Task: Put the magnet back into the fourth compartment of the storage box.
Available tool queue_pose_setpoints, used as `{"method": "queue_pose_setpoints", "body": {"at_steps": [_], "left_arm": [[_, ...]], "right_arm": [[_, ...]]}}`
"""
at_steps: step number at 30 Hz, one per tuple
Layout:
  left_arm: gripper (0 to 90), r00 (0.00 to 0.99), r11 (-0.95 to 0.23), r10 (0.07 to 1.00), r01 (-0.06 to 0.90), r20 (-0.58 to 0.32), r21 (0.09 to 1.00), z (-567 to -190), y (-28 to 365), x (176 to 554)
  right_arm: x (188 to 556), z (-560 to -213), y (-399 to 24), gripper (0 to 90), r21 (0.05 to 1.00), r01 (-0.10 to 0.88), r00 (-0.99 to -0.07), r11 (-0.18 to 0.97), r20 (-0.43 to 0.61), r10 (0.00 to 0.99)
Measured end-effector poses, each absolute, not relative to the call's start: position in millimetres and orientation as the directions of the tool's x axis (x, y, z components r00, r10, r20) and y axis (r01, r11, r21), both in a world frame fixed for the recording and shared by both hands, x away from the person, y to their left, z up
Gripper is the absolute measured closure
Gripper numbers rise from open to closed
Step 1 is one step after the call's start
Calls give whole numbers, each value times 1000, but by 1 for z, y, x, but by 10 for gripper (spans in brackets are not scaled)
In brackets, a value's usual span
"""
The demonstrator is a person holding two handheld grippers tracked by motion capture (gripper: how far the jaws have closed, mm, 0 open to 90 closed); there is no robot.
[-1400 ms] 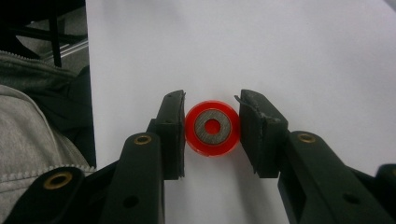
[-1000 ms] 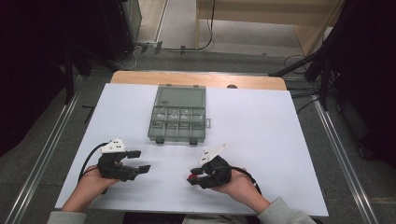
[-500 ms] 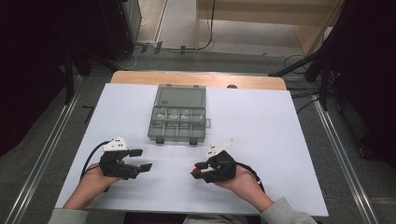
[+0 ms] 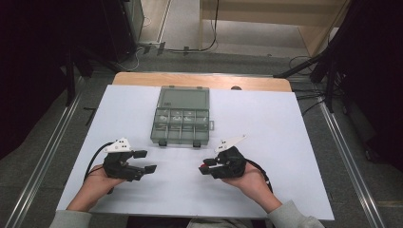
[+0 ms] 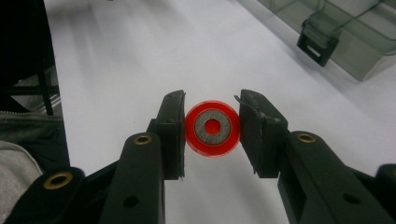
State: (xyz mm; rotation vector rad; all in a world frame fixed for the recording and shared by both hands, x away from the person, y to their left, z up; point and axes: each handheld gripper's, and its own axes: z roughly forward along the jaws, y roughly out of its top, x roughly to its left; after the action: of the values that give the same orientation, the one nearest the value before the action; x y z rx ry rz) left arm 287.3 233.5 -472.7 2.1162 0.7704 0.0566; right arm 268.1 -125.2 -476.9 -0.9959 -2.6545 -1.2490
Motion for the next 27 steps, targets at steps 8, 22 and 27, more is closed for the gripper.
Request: {"method": "queue_pose_setpoints", "body": {"at_steps": [8, 22, 27], "left_arm": [[261, 810, -441, 543, 500, -222, 745, -473, 232, 287], [261, 807, -435, 548, 500, -221, 749, -474, 231, 288], [261, 805, -430, 551, 501, -221, 751, -474, 231, 288]], "right_arm": [[274, -474, -132, 634, 681, 584, -773, 441, 303, 557], [283, -470, -137, 634, 683, 604, -746, 410, 304, 592], [287, -468, -138, 634, 688, 608, -739, 398, 306, 601]]}}
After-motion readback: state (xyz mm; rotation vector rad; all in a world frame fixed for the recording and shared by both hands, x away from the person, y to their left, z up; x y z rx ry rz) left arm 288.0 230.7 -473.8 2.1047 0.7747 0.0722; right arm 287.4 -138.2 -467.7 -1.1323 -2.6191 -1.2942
